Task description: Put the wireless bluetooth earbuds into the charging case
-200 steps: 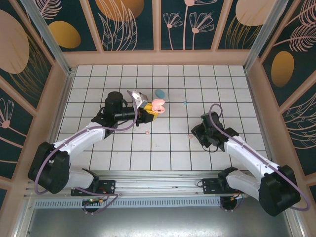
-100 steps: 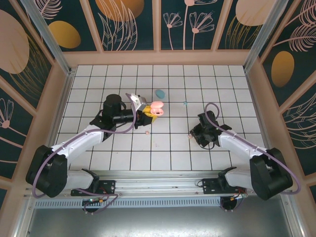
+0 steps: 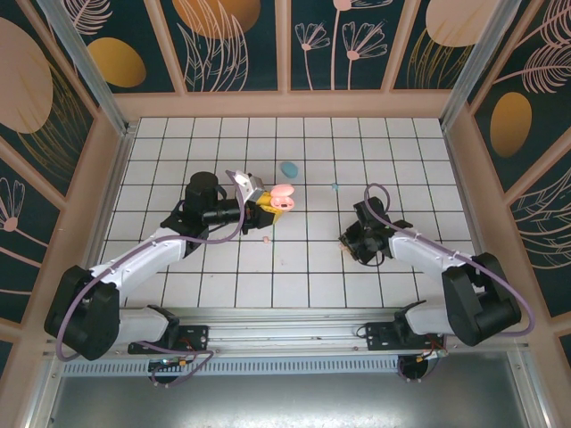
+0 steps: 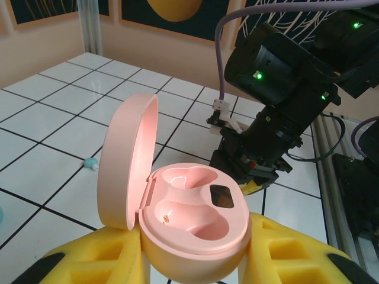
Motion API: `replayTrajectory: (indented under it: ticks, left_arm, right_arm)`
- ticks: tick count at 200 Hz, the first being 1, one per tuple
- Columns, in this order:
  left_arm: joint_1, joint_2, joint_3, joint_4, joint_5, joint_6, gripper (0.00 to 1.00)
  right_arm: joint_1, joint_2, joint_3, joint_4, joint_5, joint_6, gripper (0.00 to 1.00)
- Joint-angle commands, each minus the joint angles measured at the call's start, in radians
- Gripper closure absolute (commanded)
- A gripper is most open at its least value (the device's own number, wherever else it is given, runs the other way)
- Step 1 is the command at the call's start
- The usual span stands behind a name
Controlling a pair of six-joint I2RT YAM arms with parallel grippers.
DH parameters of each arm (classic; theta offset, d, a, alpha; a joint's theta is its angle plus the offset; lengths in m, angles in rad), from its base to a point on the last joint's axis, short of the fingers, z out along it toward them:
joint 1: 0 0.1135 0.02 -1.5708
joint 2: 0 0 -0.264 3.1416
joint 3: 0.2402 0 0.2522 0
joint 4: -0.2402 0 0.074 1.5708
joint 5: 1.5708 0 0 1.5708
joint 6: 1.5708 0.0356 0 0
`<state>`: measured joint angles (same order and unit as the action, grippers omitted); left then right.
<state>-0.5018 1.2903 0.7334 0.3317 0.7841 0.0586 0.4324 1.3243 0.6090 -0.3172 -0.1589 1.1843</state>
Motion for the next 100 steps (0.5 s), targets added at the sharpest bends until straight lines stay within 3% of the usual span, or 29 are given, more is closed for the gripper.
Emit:
replayTrajectory:
  ticks: [1, 100]
  left_arm:
    - [0.006, -0.029, -0.014, -0.014, -0.002, 0.028, 0.88]
    - [0.006, -0.054, -0.032, -0.024, -0.006, 0.035, 0.88]
  right_arm:
    - [-0.006, 0.013, 0.038, -0.007, -0.013, -0.015, 0.72]
    - [-0.006, 0.06, 0.079, -0.03, -0.004, -0.033, 0.76]
